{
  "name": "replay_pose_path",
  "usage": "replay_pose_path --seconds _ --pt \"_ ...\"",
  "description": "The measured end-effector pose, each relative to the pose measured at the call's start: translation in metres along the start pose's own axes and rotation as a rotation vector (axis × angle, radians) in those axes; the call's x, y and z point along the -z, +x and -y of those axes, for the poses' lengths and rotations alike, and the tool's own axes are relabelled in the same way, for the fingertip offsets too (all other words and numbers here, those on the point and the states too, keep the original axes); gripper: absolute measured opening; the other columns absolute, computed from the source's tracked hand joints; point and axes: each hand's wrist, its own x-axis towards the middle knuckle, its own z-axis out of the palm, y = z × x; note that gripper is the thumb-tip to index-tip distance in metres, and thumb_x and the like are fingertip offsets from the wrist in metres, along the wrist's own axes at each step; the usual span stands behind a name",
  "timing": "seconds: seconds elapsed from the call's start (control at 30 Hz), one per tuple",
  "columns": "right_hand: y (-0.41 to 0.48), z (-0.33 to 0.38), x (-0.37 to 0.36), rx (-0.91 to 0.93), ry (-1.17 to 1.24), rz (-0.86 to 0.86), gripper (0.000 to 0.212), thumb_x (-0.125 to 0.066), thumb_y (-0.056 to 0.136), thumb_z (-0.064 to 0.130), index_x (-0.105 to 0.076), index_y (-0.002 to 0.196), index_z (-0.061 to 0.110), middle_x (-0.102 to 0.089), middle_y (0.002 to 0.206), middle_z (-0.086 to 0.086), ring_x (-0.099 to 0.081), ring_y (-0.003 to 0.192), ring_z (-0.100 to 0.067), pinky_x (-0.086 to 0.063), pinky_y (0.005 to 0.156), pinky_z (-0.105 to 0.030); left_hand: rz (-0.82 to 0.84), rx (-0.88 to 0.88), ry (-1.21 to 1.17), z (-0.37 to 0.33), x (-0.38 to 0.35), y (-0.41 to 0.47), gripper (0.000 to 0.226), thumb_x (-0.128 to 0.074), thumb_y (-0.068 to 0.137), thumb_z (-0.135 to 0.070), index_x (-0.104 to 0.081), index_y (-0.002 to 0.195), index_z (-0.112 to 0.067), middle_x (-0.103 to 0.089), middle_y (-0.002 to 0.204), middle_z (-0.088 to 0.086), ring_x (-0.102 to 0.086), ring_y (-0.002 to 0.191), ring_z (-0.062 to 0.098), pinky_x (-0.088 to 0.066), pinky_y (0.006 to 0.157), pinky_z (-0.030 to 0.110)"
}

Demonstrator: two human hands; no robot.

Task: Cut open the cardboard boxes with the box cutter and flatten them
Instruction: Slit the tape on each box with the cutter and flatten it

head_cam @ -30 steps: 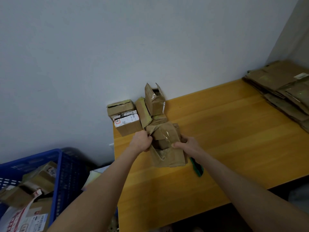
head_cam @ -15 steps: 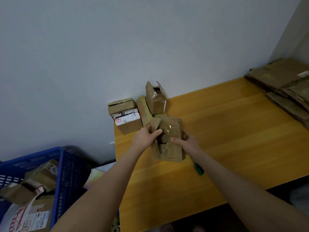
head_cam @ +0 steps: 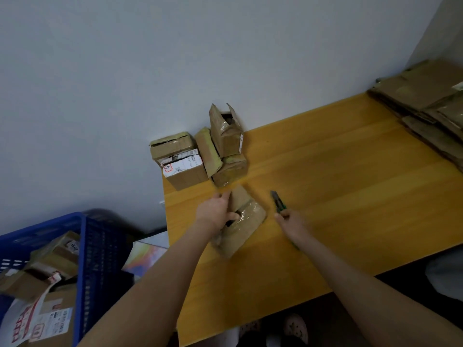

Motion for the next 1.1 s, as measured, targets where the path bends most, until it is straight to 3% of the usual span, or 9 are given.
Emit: replay_pose_path --seconds 0.07,0.17,0.3,0.5,0.63,0.8,0.97,1.1 --pt "0.006 -0.014 -0.002 -0.032 -0.210 -0.021 0.045 -0.052 0.096 0.043 -0.048 0.133 0.017 -0.058 0.123 -0.007 -0.058 0.108 -0.026 -0.050 0.081 -0.035 0.034 -0.021 -0.061 0.001 -0.016 0.002 0.078 -0.053 0.091 -0.057 -0.018 0.153 -0.025 -0.043 0.141 0.008 -0.048 0.124 0.031 -0.046 0.095 0.043" --pt "0.013 -0.025 -0.008 -0.067 -0.320 -0.038 0.057 -0.057 0.093 0.044 -0.038 0.139 0.016 -0.046 0.134 -0.010 -0.047 0.122 -0.029 -0.046 0.091 -0.040 0.081 -0.047 -0.051 0.000 -0.029 0.000 0.105 -0.055 0.079 -0.073 -0.007 0.155 -0.019 -0.024 0.156 0.007 -0.026 0.141 0.029 -0.026 0.113 0.052" --pt "0.027 -0.026 -0.016 -0.099 -0.403 -0.062 0.049 -0.057 0.094 0.034 -0.039 0.135 0.014 -0.045 0.133 -0.011 -0.046 0.122 -0.029 -0.046 0.090 -0.040 0.138 -0.006 0.077 -0.006 -0.044 -0.001 0.137 -0.069 0.063 -0.076 0.016 0.153 -0.016 0.002 0.162 0.004 -0.001 0.149 0.029 -0.010 0.116 0.060" --pt "0.036 -0.022 -0.016 -0.088 -0.125 -0.037 0.045 -0.055 0.095 0.033 -0.044 0.131 0.007 -0.057 0.118 -0.013 -0.060 0.102 -0.032 -0.054 0.079 -0.041 0.102 -0.070 0.223 -0.006 -0.043 0.008 0.130 -0.071 0.069 -0.066 0.015 0.153 -0.017 0.000 0.160 0.009 -0.004 0.148 0.031 -0.012 0.115 0.061" --pt "0.019 -0.017 -0.004 0.087 -0.078 -0.031 0.046 -0.051 0.097 0.039 -0.046 0.135 0.015 -0.060 0.102 -0.003 -0.059 0.082 -0.020 -0.047 0.061 -0.031 0.133 -0.095 0.256 -0.002 -0.032 0.013 0.128 -0.073 0.071 -0.060 0.016 0.153 -0.017 -0.001 0.160 0.005 -0.004 0.148 0.030 -0.017 0.115 0.057" --pt "0.001 -0.024 0.017 0.170 -0.168 -0.040 0.048 -0.052 0.094 0.042 -0.045 0.139 0.027 -0.065 0.104 -0.001 -0.063 0.081 -0.019 -0.057 0.066 -0.035 0.161 -0.084 0.224 -0.004 -0.027 0.014 0.125 -0.075 0.073 -0.053 0.012 0.154 -0.015 -0.003 0.160 0.005 -0.006 0.148 0.029 -0.020 0.115 0.053" --pt "-0.007 -0.029 0.023 0.194 -0.209 0.011 0.052 -0.054 0.092 0.044 -0.045 0.142 0.030 -0.066 0.114 0.001 -0.063 0.088 -0.016 -0.058 0.073 -0.035 0.171 -0.080 0.222 -0.006 -0.028 0.014 0.125 -0.076 0.072 -0.052 0.012 0.154 -0.016 -0.001 0.161 0.005 -0.007 0.148 0.029 -0.021 0.115 0.053" --pt "-0.007 -0.026 0.027 0.238 -0.210 0.006 0.051 -0.055 0.092 0.043 -0.045 0.141 0.034 -0.068 0.107 0.003 -0.062 0.080 -0.015 -0.050 0.058 -0.026 0.174 -0.080 0.198 -0.004 -0.027 0.015 0.126 -0.077 0.072 -0.052 0.011 0.154 -0.017 0.000 0.161 0.004 -0.007 0.148 0.029 -0.021 0.116 0.053"
